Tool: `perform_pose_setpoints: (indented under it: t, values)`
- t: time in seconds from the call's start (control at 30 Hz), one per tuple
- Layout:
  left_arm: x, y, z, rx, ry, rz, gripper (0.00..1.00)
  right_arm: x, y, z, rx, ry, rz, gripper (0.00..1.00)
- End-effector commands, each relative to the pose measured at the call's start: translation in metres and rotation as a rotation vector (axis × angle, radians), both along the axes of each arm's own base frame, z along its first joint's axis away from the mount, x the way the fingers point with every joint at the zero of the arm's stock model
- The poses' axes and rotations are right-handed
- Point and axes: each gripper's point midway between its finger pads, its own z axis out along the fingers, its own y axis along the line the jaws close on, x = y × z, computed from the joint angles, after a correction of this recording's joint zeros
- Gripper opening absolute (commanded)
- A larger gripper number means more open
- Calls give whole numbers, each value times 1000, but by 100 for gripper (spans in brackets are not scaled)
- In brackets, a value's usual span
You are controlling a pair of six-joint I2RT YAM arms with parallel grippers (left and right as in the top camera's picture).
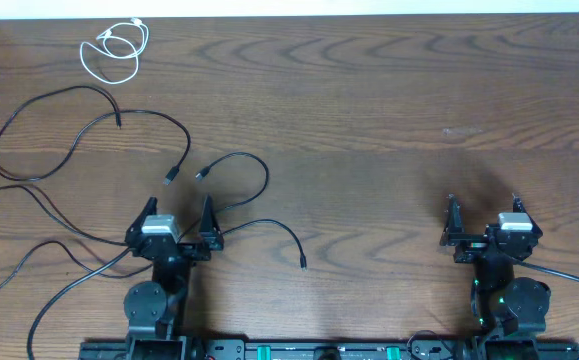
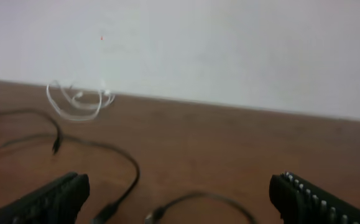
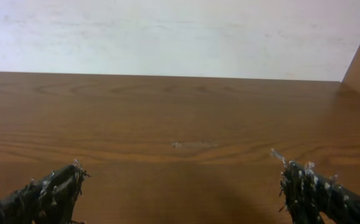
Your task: Untangle cables
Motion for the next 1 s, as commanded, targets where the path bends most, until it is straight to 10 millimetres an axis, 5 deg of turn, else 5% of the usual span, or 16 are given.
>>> perform_pose_setpoints:
  t: [0.0, 0.1, 0.97]
  values:
    - [-1, 4, -14, 47, 52, 19, 98, 0, 0, -1, -11, -1, 1, 99]
    - [-3, 8, -29, 54, 116, 43, 98, 0, 0, -1, -12, -1, 1, 99]
    - [-3, 11, -29, 152, 112, 47, 98, 0, 0, -1, -12, -1, 1, 99]
